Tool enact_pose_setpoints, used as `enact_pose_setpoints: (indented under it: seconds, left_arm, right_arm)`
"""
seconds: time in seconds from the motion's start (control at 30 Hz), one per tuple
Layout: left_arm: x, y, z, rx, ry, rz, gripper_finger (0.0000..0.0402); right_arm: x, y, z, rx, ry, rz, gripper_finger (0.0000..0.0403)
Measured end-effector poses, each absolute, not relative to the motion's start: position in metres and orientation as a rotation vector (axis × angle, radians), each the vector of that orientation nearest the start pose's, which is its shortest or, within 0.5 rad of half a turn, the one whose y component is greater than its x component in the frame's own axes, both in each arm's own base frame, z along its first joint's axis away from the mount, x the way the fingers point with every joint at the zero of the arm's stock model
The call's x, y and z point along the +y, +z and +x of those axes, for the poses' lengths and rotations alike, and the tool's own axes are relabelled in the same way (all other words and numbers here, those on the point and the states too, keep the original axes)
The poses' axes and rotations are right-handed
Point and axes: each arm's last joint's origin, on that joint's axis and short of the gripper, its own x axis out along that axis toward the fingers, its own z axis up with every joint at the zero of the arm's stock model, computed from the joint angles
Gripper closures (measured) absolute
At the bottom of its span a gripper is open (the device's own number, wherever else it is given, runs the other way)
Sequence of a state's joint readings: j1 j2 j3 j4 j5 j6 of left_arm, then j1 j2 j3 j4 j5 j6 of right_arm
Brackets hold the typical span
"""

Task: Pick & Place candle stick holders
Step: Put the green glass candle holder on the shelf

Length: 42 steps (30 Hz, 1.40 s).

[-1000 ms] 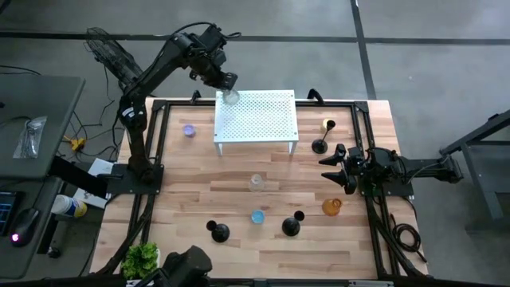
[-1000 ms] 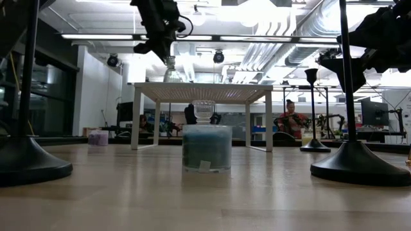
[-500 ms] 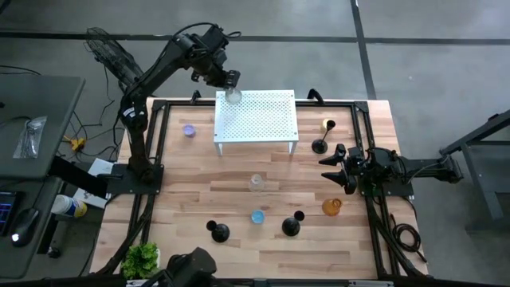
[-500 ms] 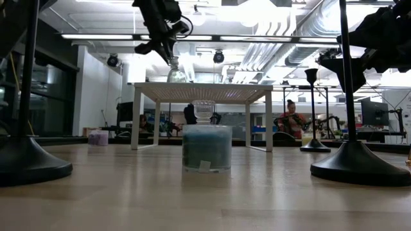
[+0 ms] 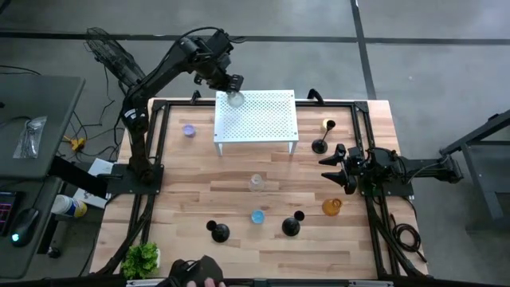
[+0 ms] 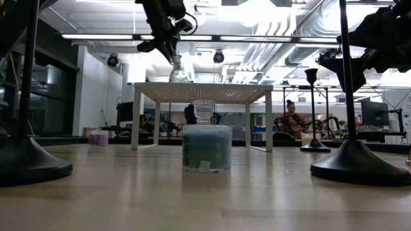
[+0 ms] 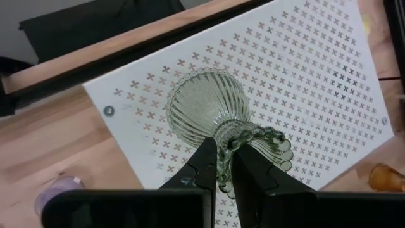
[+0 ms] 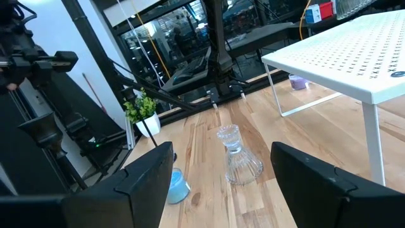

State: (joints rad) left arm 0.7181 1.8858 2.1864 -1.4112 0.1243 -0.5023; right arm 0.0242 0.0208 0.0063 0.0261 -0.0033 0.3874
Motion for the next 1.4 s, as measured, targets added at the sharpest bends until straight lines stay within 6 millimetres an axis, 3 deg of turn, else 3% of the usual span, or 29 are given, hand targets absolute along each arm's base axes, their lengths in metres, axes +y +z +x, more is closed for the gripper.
enact_pose_setpoints:
  seconds: [0.6,0.87,1.4]
  left_arm:
    - [0.23,0.402,0.272,0.95,0.793,-0.889,0.0382]
    - [0.24,0.388,0.28,1.045,0.839,-0.882,0.0382]
    - [0.248,0.38,0.289,1.022,0.85,-0.866,0.0382]
  right_arm:
    - [0.002,0.166,0.099,-0.006,0.029,0.387,0.0143]
    - [0.002,0.167,0.099,-0.006,0.029,0.388,0.0143]
    - [0.002,0.167,0.099,-0.006,0.029,0.387,0.0143]
